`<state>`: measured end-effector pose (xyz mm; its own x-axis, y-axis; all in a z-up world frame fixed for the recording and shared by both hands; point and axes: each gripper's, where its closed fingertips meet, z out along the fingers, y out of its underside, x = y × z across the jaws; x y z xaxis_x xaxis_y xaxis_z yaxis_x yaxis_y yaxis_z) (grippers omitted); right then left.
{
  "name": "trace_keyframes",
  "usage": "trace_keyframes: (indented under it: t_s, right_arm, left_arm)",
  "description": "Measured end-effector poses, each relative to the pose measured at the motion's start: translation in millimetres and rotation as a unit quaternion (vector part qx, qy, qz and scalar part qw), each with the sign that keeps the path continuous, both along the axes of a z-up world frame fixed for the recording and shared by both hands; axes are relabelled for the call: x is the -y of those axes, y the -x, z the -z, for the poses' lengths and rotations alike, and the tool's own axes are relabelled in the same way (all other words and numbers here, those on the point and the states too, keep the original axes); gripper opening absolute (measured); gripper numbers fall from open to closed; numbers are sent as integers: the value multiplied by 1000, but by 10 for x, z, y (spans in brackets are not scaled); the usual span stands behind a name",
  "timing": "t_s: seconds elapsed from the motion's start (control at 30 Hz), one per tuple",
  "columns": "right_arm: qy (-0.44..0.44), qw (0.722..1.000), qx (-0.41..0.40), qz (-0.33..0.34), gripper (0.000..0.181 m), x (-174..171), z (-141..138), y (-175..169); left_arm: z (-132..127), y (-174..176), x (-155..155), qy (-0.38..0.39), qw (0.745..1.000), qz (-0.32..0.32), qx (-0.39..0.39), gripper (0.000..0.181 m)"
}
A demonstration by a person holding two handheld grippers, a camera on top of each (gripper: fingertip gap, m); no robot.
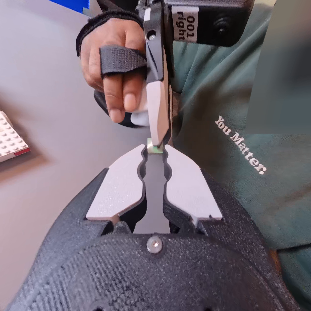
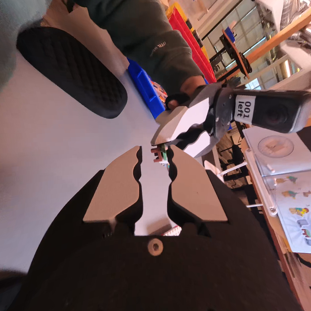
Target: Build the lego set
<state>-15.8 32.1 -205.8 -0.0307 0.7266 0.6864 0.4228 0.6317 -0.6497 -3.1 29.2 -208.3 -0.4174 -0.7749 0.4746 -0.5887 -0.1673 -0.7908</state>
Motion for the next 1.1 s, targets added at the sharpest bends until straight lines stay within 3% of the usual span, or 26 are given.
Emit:
trace_keyframes:
  t_s: [0.3,0.53,0.67,0.8,0.9,1.1]
  right_arm:
    - [-25,999,-21,-1,15,113,-118,58]
    - [42,998,-55,-12,13,187,-164,83]
    - [101,991,-85,-18,12,184,-170,89]
    - [164,977,-134,-17,12,99,-210,59]
    - [207,962,-175,-21,13,39,-301,11]
    - [248,946,-208,-25,12,-5,-365,-4]
  left_arm:
    - [-154,-1,212,57,998,5,11,17]
    - [-213,20,292,127,992,12,21,17]
    - [-220,18,271,121,992,-6,27,19]
    - [-258,-12,129,9,995,-76,65,27]
    - [-313,18,76,-101,983,-115,105,32]
    - [-473,5,-2,-215,941,-198,172,9]
